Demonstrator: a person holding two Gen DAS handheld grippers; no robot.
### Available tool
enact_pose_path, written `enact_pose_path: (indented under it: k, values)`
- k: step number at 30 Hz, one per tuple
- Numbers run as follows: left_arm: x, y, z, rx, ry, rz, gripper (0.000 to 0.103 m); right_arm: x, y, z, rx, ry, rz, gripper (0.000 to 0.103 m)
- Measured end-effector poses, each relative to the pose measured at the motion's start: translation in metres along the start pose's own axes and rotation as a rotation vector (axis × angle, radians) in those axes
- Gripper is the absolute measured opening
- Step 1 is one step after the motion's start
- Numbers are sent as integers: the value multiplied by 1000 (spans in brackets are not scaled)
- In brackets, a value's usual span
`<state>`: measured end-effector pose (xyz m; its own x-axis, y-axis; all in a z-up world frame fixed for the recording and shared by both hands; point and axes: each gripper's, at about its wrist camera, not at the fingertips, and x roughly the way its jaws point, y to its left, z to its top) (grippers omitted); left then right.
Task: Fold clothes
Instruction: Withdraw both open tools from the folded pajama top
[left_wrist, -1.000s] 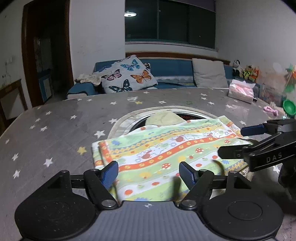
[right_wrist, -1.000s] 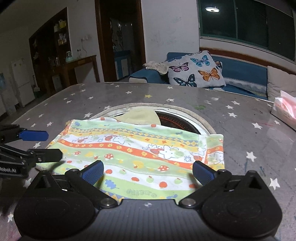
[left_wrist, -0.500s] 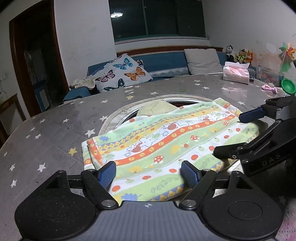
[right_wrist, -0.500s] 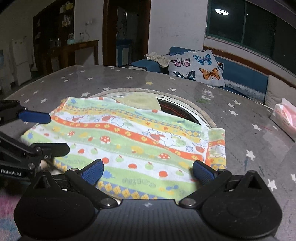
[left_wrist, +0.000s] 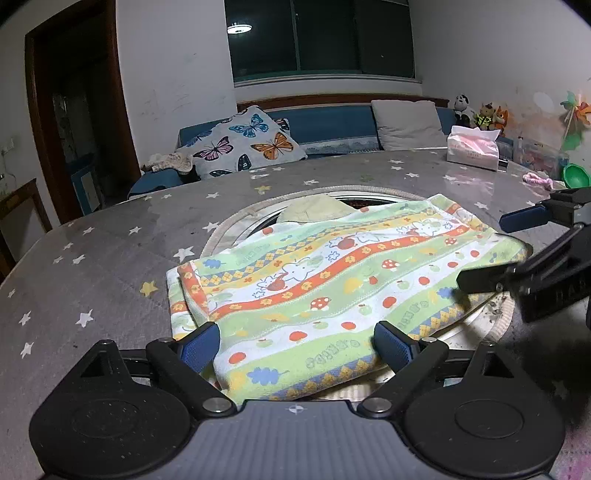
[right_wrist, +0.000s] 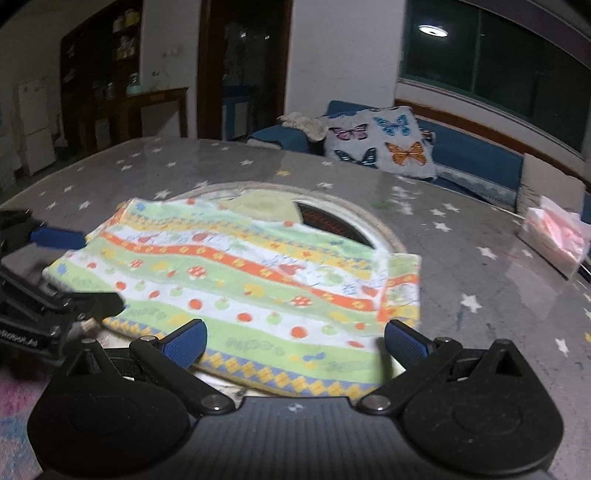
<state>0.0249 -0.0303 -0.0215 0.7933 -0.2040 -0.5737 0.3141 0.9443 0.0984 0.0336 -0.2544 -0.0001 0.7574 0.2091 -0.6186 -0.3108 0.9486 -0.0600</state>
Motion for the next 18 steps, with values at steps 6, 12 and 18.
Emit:
enact_pose_path:
  k: [6, 12, 18]
  values:
    - [-2, 2, -2, -12, 0, 2, 95, 12, -20, -5, 33, 49, -98, 103]
    - [-3, 5, -4, -25, 0, -5, 96, 4, -44, -15, 85, 48, -136, 103]
    - [-6, 6, -6, -30, -6, -3, 98, -5, -62, -14, 132, 34, -179, 103]
